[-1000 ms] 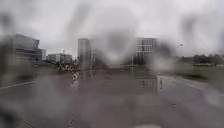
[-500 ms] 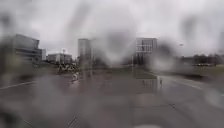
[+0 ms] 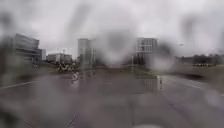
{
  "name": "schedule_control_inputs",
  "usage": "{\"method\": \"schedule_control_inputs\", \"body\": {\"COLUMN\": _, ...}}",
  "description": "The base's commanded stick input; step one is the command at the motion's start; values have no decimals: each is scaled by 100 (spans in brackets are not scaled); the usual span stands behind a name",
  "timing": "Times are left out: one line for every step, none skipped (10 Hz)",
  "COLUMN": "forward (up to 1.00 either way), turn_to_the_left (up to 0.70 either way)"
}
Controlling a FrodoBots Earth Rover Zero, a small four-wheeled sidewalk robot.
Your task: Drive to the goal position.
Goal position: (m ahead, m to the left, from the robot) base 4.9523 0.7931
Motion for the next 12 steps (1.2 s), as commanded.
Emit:
{"method": "schedule_control_inputs", "body": {"forward": 7, "turn_to_the_left": 0}}
{"method": "schedule_control_inputs", "body": {"forward": 7, "turn_to_the_left": 0}}
{"method": "schedule_control_inputs", "body": {"forward": 7, "turn_to_the_left": 0}}
{"method": "schedule_control_inputs", "body": {"forward": 7, "turn_to_the_left": 0}}
{"method": "schedule_control_inputs", "body": {"forward": 7, "turn_to_the_left": 0}}
{"method": "schedule_control_inputs", "body": {"forward": 7, "turn_to_the_left": 0}}
{"method": "schedule_control_inputs", "body": {"forward": 7, "turn_to_the_left": 0}}
{"method": "schedule_control_inputs", "body": {"forward": 7, "turn_to_the_left": 0}}
{"method": "schedule_control_inputs", "body": {"forward": 7, "turn_to_the_left": 0}}
{"method": "schedule_control_inputs", "body": {"forward": 7, "turn_to_the_left": 0}}
{"method": "schedule_control_inputs", "body": {"forward": 7, "turn_to_the_left": 0}}
{"method": "schedule_control_inputs", "body": {"forward": 7, "turn_to_the_left": 0}}
